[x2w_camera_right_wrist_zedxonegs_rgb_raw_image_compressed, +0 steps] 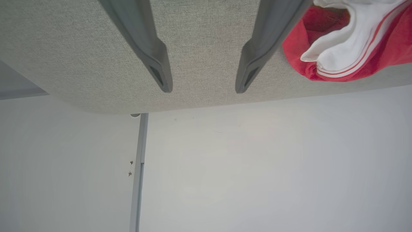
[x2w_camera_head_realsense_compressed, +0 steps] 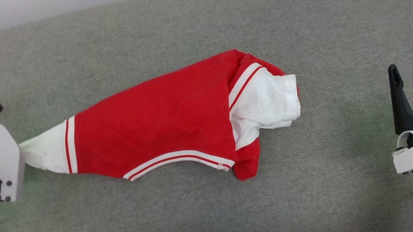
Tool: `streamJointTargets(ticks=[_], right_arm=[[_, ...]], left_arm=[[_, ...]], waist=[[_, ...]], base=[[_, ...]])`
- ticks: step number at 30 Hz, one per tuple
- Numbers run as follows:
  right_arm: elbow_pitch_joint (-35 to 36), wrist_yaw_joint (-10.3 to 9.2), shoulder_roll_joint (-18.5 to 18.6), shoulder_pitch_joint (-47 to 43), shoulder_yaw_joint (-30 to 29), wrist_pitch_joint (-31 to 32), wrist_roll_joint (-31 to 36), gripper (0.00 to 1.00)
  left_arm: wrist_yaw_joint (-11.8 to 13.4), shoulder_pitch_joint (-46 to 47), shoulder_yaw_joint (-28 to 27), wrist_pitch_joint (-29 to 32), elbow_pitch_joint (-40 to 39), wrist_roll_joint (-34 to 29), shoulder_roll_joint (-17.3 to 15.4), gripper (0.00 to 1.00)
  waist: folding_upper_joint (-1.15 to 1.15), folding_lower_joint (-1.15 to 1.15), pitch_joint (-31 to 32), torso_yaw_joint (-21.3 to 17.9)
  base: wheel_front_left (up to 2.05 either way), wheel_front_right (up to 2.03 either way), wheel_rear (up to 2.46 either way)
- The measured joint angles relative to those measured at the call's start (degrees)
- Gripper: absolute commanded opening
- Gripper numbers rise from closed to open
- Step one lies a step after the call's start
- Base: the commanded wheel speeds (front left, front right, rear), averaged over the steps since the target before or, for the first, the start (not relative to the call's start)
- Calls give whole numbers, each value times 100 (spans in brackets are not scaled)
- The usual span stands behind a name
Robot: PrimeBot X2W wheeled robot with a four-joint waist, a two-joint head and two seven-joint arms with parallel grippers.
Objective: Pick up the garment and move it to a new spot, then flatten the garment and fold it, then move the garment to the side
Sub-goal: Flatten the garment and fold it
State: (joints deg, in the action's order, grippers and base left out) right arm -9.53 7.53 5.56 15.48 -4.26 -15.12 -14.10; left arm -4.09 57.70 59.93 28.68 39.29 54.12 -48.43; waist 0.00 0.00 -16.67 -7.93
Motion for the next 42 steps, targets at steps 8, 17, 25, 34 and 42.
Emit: streamJointTargets(ticks=[8, 17, 25, 34, 42], right_arm=[[-9, 0, 60, -2, 136, 0, 8, 100], [-77, 0, 666, 2, 701, 0, 52, 100], [47, 0, 1993, 57, 2343, 699, -726, 100], [1195, 0, 3765, 655, 3945, 2551, -2525, 100], [1679, 0, 4542, 1266, 4468, 3884, -3424, 100]], left_arm=[[-65, -174, -113, -411, 433, 208, 205, 67], [-102, -331, -541, -1984, 302, 368, 367, 100], [645, -1116, -901, -3925, -590, 264, 550, 100], [1915, -2808, -2624, -4381, -2735, -945, 1194, 100], [2074, -4461, -3944, -4381, -3761, -2470, 2262, 100]], waist=[[0, 0, -18, 3], [0, 0, 37, 257], [0, 0, 182, 651], [0, 0, 138, 973], [0, 0, 10, 1221]], base=[[0, 0, 0], [0, 0, 0], [0, 0, 0], [0, 0, 0], [0, 0, 0]])
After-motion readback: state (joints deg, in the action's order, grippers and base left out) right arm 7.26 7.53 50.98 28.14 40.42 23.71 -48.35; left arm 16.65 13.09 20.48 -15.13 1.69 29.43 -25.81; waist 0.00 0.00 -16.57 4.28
